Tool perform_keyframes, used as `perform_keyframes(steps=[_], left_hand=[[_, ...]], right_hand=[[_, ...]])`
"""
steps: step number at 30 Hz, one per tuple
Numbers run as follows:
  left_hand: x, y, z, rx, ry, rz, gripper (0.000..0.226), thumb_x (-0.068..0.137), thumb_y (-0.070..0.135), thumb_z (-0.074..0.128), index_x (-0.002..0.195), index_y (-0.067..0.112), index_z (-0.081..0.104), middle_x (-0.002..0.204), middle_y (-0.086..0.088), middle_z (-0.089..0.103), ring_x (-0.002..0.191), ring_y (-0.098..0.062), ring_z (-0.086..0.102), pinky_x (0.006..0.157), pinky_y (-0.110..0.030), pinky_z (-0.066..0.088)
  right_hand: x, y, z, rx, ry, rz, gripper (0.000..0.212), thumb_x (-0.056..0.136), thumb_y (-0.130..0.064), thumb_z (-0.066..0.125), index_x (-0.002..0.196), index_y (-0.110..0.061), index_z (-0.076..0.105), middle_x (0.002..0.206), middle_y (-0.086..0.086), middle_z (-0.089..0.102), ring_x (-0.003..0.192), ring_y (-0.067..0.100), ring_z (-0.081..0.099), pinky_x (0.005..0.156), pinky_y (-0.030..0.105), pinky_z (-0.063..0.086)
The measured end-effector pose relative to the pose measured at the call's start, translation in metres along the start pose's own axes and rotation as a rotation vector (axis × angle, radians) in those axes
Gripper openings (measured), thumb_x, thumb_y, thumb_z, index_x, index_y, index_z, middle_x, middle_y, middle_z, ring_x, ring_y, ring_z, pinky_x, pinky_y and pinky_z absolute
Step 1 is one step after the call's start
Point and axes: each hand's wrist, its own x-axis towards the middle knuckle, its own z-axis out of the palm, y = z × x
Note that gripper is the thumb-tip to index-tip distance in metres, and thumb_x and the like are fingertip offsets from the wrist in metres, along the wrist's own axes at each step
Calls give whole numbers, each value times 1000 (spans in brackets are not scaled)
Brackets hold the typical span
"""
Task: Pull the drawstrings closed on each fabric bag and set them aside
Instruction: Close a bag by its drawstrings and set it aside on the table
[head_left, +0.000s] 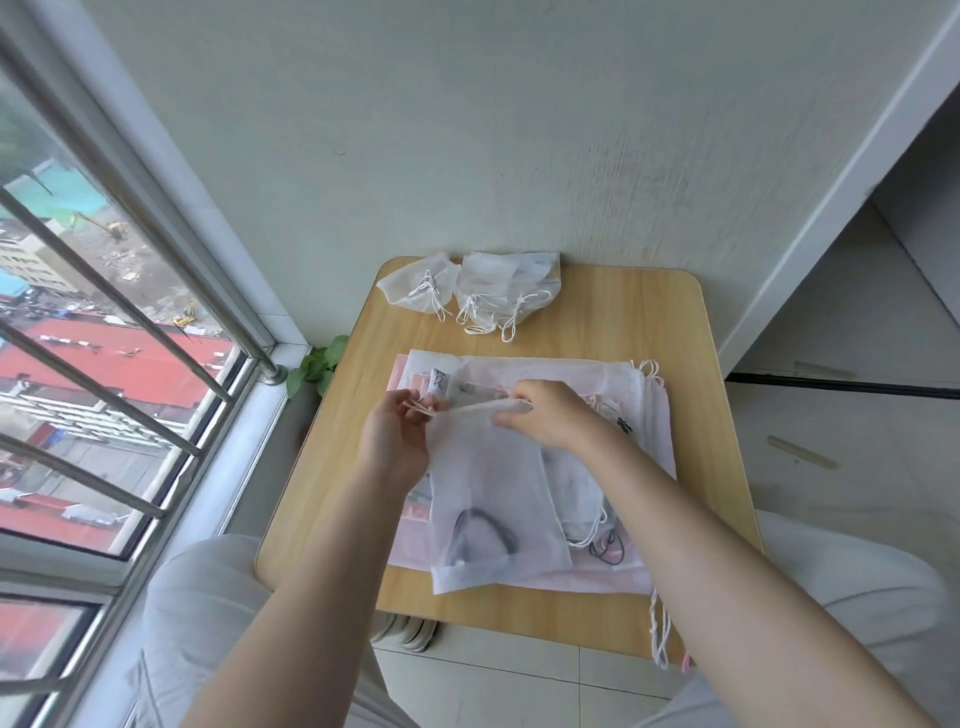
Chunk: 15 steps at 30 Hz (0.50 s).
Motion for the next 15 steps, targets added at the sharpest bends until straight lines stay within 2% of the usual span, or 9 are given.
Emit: perform_keyframes(steps=[3, 4, 6, 9, 11, 12, 13, 14, 15], left_hand=[[3, 3, -13, -121, 27, -4, 24, 93, 15, 41, 70, 11, 44, 52, 0, 37, 47, -15, 42, 53, -23, 41], [4, 3, -16, -122, 42, -6, 26, 95, 17, 41, 70, 12, 44, 51, 2, 34, 45, -14, 39, 50, -22, 39], [8, 2, -18, -80, 79, 4, 31, 100, 23, 39, 70, 13, 44, 48, 3, 31, 40, -12, 34, 43, -19, 34], [11, -1, -18, -23, 91, 20, 31, 101, 23, 40, 71, 14, 41, 48, 4, 28, 40, -11, 31, 43, -18, 30], [9, -2, -19, -46, 85, 26, 30, 102, 20, 41, 72, 13, 43, 49, 4, 29, 41, -12, 34, 45, -18, 38], [8, -2, -19, -77, 73, 28, 30, 102, 18, 42, 73, 12, 44, 49, 3, 30, 41, -12, 35, 47, -20, 43], [5, -2, -18, -116, 60, 31, 30, 103, 17, 43, 74, 10, 45, 49, 3, 29, 41, -11, 34, 47, -21, 46], [4, -2, -18, -154, 48, 38, 29, 103, 16, 43, 75, 9, 47, 50, 3, 28, 39, -10, 32, 44, -20, 45], [4, -2, -17, -182, 39, 38, 29, 103, 15, 43, 75, 9, 47, 50, 4, 27, 37, -8, 29, 39, -18, 40]], right_hand=[[-3, 14, -5, 38, 16, 55, 44, 87, -49, 67, 60, -17, 54, 59, -1, 49, 53, 13, 45, 51, 27, 31], [-4, 17, -6, 65, -9, 62, 45, 89, -47, 65, 57, -17, 55, 56, 0, 48, 48, 13, 41, 48, 26, 29], [-5, 20, -5, 238, -43, 70, 42, 93, -41, 62, 57, -21, 54, 62, 4, 55, 46, 13, 37, 46, 24, 28], [-7, 16, -6, 847, 64, 169, 35, 96, -25, 58, 64, -15, 52, 65, 6, 53, 54, 18, 45, 48, 25, 38], [-10, 11, -10, 1382, 136, 254, 22, 95, -13, 55, 74, -7, 55, 71, 11, 58, 68, 24, 60, 64, 29, 53], [-12, 11, -11, 1620, 150, 279, 18, 94, -8, 53, 77, -5, 55, 75, 13, 61, 74, 26, 65, 74, 33, 56], [-12, 11, -10, 1790, 156, 295, 18, 94, -6, 51, 76, -4, 54, 72, 13, 62, 73, 26, 67, 79, 35, 57], [-12, 11, -9, 1890, 157, 313, 21, 93, -7, 50, 72, -6, 52, 64, 9, 58, 63, 22, 65, 73, 34, 58], [-12, 11, -6, 1916, 151, 347, 26, 94, -9, 50, 69, -11, 47, 55, 3, 49, 49, 16, 56, 60, 29, 56]])
